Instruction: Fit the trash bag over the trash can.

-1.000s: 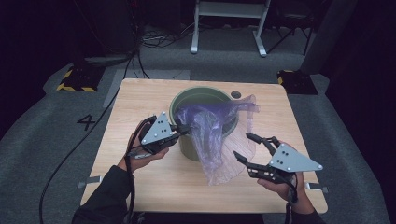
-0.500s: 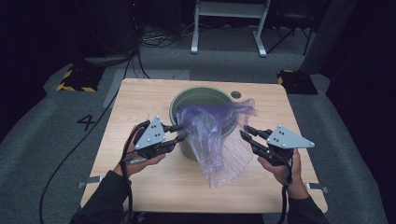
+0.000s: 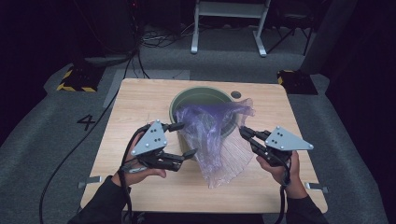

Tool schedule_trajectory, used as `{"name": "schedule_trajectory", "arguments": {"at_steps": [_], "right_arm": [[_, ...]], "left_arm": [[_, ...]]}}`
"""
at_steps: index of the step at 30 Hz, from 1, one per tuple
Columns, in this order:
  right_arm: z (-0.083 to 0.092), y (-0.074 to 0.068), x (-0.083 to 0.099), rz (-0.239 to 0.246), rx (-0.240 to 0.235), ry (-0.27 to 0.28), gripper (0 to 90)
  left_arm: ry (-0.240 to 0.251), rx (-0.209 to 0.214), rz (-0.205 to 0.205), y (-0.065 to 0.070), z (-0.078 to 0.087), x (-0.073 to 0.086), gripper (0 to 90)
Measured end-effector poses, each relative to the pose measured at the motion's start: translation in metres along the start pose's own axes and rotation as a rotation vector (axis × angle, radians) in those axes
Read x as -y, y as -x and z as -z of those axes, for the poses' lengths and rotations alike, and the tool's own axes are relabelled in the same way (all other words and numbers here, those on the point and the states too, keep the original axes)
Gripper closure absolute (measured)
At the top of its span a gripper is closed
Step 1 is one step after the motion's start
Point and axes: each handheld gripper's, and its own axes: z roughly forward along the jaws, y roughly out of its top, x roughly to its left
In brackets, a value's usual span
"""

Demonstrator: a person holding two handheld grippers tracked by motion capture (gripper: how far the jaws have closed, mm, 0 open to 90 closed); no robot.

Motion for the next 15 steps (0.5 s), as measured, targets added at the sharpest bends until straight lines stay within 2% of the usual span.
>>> {"name": "schedule_trajectory", "arguments": {"at_steps": [5, 8, 10, 12, 14, 15], "right_arm": [[0.0, -0.003, -0.002, 0.012, -0.007, 0.007, 85.5], [0.0, -0.003, -0.002, 0.015, -0.01, 0.013, 85.4], [0.002, -0.003, -0.002, 0.013, -0.013, 0.017, 85.5], [0.003, -0.002, -0.001, 0.014, -0.01, 0.02, 85.3], [0.004, -0.001, 0.0, 0.008, -0.005, 0.02, 85.3], [0.005, 0.0, 0.001, 0.005, -0.002, 0.02, 85.1]], "left_arm": [[-0.046, -0.005, -0.019, 0.012, -0.025, -0.019, 20.9], [-0.089, -0.027, -0.02, 0.013, -0.042, -0.022, 20.7], [-0.132, -0.07, -0.03, 0.011, -0.052, -0.021, 21.8], [-0.16, -0.085, -0.024, 0.006, -0.057, -0.018, 33.0], [-0.174, -0.098, -0.016, 0.0, -0.056, -0.015, 39.6], [-0.175, -0.109, -0.014, -0.003, -0.054, -0.013, 46.1]]}}
